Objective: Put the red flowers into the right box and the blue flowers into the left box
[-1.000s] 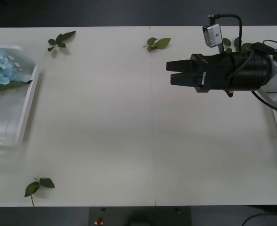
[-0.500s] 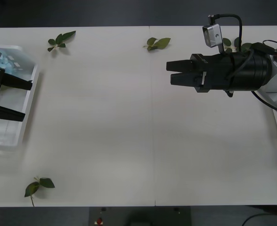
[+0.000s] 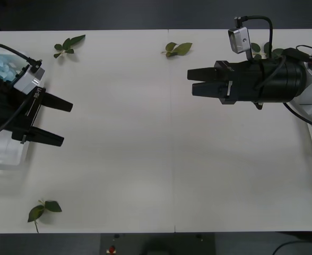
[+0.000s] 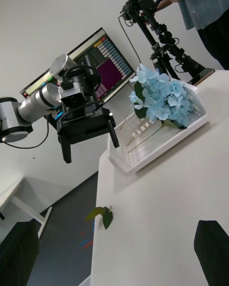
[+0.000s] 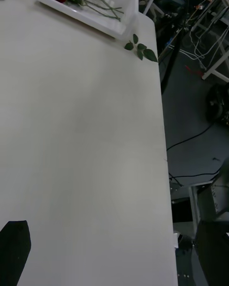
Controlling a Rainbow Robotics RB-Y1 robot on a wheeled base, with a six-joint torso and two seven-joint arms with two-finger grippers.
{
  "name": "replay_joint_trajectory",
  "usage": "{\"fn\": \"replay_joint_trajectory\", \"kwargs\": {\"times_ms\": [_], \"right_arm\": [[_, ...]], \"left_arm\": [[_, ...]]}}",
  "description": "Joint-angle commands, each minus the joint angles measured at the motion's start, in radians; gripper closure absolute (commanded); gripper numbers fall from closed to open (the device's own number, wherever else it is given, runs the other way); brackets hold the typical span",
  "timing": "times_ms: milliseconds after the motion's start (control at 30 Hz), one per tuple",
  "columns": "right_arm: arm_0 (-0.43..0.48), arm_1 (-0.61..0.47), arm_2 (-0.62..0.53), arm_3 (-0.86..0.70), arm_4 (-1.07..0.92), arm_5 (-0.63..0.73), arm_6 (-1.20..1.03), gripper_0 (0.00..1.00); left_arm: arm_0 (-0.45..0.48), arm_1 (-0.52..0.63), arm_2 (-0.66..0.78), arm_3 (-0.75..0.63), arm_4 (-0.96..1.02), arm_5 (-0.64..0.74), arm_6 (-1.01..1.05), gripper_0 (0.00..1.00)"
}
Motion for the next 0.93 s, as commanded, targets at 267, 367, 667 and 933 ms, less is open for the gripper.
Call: {"fn": "replay_joint_trajectory", "kwargs": {"times_ms": [267,367,667,933], "right_arm": [[-0.032,-0.015,-0.016,-0.023,-0.009,0.007,0.008,0.05],[-0.032,-0.015,-0.016,-0.023,-0.009,0.007,0.008,0.05],[-0.032,-0.015,-0.016,-0.023,-0.009,0.007,0.008,0.05],[-0.032,-0.015,-0.016,-0.023,-0.009,0.007,0.008,0.05]], "left_arm": [[-0.112,-0.001,-0.027,-0.012,0.008,-0.132,0.008,0.0],[-0.112,-0.021,-0.027,-0.012,0.006,-0.134,0.008,0.0],[-0.11,-0.029,-0.027,-0.012,0.005,-0.134,0.008,0.0],[-0.11,-0.029,-0.027,-0.012,0.005,-0.134,0.008,0.0]]}}
